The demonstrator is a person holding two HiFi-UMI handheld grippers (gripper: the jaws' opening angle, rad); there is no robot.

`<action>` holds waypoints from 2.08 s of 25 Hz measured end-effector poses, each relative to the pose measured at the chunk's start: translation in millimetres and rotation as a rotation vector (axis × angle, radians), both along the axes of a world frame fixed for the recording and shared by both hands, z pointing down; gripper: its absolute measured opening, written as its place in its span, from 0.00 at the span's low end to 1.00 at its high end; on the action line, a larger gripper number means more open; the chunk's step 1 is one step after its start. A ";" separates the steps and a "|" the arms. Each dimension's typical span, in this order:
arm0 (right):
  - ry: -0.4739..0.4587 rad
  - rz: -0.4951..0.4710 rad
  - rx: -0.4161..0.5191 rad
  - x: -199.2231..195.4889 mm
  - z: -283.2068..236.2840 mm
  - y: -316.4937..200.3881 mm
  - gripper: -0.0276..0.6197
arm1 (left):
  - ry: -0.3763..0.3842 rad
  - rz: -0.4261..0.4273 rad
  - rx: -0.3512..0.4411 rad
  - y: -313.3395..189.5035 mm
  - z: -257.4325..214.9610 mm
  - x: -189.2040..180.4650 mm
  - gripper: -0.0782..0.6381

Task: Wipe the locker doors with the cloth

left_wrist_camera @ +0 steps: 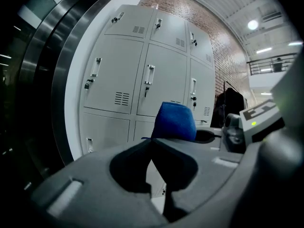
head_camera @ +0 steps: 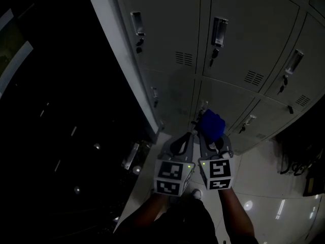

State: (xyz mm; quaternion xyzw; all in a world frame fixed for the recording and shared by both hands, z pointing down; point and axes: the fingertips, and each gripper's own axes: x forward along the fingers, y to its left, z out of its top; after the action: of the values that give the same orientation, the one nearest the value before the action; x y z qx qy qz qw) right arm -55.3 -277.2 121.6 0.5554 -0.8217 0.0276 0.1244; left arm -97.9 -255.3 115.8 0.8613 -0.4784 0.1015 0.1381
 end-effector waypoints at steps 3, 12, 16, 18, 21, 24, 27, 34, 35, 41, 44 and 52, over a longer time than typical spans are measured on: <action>-0.001 -0.003 0.019 2.6 11.4 -37.8 0.15 | 0.002 -0.011 0.007 -26.9 6.5 4.4 0.11; 0.001 0.010 0.031 14.4 58.0 -127.2 0.15 | 0.039 -0.029 0.044 -87.5 31.5 14.9 0.11; 0.044 0.011 0.064 17.7 71.8 -153.5 0.15 | 0.064 -0.033 0.076 -101.3 46.2 12.9 0.11; 0.073 0.009 0.083 18.8 78.4 -161.1 0.15 | 0.081 -0.028 0.084 -102.6 55.2 14.6 0.11; 0.079 0.015 0.092 19.6 86.1 -172.2 0.15 | 0.069 0.000 0.097 -103.2 65.3 18.5 0.11; 0.088 0.032 0.092 22.0 93.0 -182.9 0.15 | 0.052 0.023 0.115 -105.8 69.6 21.8 0.11; 0.074 0.053 0.081 28.8 98.1 -189.1 0.15 | 0.030 0.042 0.136 -110.2 72.0 25.3 0.11; 0.075 0.130 0.109 79.6 102.8 -174.2 0.15 | 0.035 0.073 0.146 -117.4 79.9 37.6 0.11; 0.077 0.145 0.112 88.9 103.5 -171.1 0.15 | 0.030 0.082 0.151 -117.3 80.5 41.3 0.11; 0.090 0.224 0.105 142.1 108.7 -153.9 0.15 | 0.020 0.134 0.137 -113.6 91.2 64.7 0.11; 0.087 0.267 0.104 172.8 108.6 -146.8 0.15 | 0.026 0.173 0.138 -110.4 96.1 78.3 0.11; 0.099 0.338 0.095 225.3 113.5 -135.1 0.15 | 0.017 0.187 0.136 -111.4 107.6 91.6 0.11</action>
State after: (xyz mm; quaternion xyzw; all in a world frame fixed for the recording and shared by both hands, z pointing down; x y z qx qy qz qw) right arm 170.0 -412.3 235.1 0.6916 -0.7099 -0.0182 0.1318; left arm -6.3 -366.7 223.4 0.9104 -0.4005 0.0739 0.0735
